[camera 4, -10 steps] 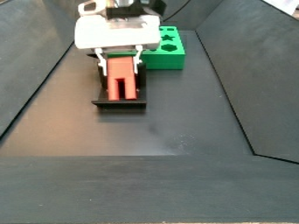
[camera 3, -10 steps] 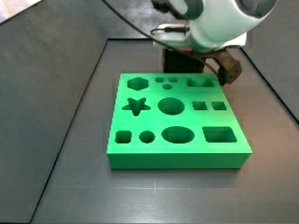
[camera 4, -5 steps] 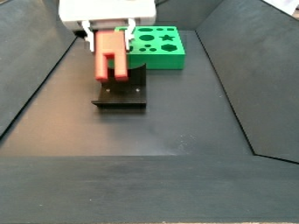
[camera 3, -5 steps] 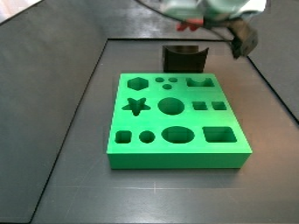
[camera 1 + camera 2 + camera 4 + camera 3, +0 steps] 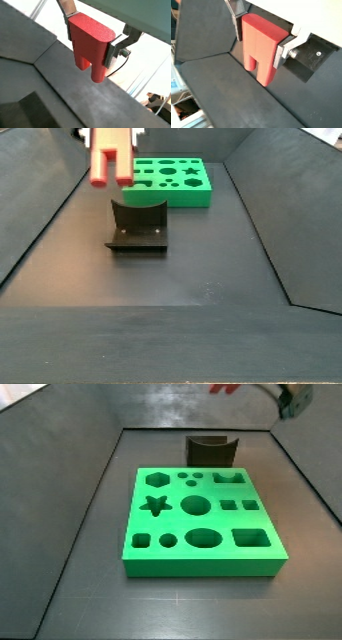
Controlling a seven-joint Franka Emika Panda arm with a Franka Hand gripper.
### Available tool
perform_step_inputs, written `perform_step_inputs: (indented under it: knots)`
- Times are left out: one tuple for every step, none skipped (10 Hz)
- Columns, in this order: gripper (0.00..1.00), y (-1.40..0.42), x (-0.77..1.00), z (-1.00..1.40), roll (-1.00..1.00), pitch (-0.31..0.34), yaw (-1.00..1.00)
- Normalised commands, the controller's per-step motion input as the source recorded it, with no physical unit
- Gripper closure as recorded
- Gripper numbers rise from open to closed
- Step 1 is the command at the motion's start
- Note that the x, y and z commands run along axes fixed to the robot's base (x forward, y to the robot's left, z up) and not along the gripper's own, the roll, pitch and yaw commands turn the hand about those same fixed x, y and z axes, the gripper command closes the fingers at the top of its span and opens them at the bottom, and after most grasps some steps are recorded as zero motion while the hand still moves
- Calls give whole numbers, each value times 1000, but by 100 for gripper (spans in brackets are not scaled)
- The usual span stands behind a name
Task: Pick up the square-circle object. Move up. Place the square-circle object on the fixture. Regrasp the square-circle object. Move to above the board. Insert the square-circle object.
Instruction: Move to above the board.
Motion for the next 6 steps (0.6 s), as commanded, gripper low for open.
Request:
perform_step_inputs:
  knots:
    - [100, 31, 98, 1000, -30, 144, 65]
    - [100, 25, 98, 1000, -33, 146, 77]
    - [100, 15, 88, 1000, -36, 146, 102]
    - [100, 3, 81, 972, -40, 137, 118]
    - [100, -5, 62, 796, -38, 127, 130]
    - [100, -11, 43, 620, -39, 110, 137]
